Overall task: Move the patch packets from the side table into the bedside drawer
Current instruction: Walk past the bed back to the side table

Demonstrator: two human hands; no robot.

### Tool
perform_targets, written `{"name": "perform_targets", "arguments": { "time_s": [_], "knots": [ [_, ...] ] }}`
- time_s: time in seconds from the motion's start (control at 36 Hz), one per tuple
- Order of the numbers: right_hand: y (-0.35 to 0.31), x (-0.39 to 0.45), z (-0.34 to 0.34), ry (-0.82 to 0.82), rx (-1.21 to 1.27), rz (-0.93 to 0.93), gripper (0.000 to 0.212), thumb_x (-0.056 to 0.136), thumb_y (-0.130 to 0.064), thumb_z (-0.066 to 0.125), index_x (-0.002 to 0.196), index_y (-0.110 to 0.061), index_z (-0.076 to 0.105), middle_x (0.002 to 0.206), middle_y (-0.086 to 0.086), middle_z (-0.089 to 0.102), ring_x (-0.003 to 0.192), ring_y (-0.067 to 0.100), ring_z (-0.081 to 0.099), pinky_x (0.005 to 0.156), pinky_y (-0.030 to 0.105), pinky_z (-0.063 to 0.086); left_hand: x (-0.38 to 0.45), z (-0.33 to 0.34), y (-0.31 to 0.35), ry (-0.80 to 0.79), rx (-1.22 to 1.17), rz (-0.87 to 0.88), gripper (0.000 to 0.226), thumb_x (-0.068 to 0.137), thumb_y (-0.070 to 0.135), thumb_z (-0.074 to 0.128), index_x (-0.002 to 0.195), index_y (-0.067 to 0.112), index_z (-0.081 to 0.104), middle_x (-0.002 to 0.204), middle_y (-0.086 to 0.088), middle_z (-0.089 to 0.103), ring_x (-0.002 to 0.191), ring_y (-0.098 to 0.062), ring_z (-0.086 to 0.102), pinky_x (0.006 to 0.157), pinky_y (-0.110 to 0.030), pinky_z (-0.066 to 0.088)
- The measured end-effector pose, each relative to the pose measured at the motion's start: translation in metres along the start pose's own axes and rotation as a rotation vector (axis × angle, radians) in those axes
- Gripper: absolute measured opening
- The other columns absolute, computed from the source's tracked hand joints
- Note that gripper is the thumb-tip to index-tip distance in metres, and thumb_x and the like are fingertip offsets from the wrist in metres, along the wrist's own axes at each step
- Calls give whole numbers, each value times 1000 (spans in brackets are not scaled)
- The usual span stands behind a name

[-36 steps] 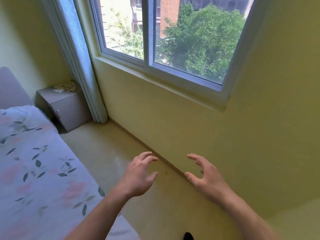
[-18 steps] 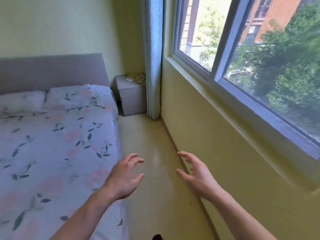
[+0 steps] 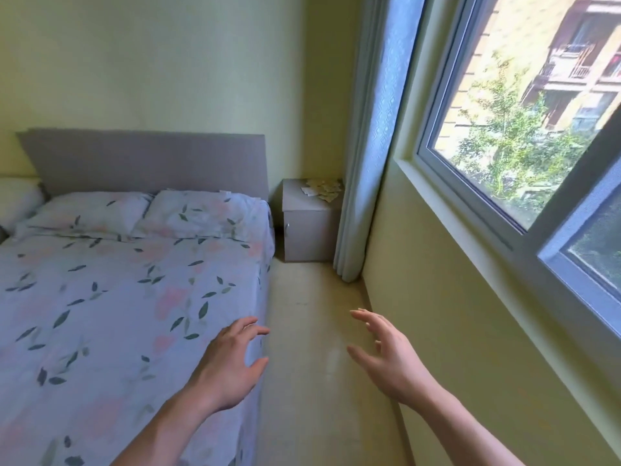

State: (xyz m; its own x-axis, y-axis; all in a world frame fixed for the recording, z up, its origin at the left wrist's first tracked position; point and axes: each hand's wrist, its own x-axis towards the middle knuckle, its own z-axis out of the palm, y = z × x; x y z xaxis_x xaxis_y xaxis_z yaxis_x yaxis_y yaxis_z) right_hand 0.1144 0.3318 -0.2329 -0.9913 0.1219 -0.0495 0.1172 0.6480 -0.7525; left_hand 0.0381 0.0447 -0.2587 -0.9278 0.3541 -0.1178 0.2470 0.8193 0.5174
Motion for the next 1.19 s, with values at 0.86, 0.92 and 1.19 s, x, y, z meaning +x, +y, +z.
{"name": "perform_targets", "arguments": {
  "time_s": [0.86,0.92,1.19],
  "knots": [
    [45,578,-77,-219,-19,-109,57,88,-35,69,141,-31,49,141,-17,49,130,2,46,113,28,37,500,-61,23,83,-23,-143,42,94,42,63,134,36,52,148,20,34,137,-6,38,111,-22,30],
    [42,616,-71,-249,-28,-125,58,88,-36,69,142,-31,48,144,-17,47,133,3,45,114,29,36,527,-65,7,81,-27,-183,41,94,42,62,134,37,52,147,22,34,136,-6,38,110,-23,31],
    [47,796,-52,-260,-97,-50,57,90,-37,67,144,-33,46,144,-14,45,136,8,42,114,30,37,709,-97,-70,66,-80,-214,40,93,39,63,131,35,54,147,18,38,136,-9,41,112,-28,34]
  ]
}}
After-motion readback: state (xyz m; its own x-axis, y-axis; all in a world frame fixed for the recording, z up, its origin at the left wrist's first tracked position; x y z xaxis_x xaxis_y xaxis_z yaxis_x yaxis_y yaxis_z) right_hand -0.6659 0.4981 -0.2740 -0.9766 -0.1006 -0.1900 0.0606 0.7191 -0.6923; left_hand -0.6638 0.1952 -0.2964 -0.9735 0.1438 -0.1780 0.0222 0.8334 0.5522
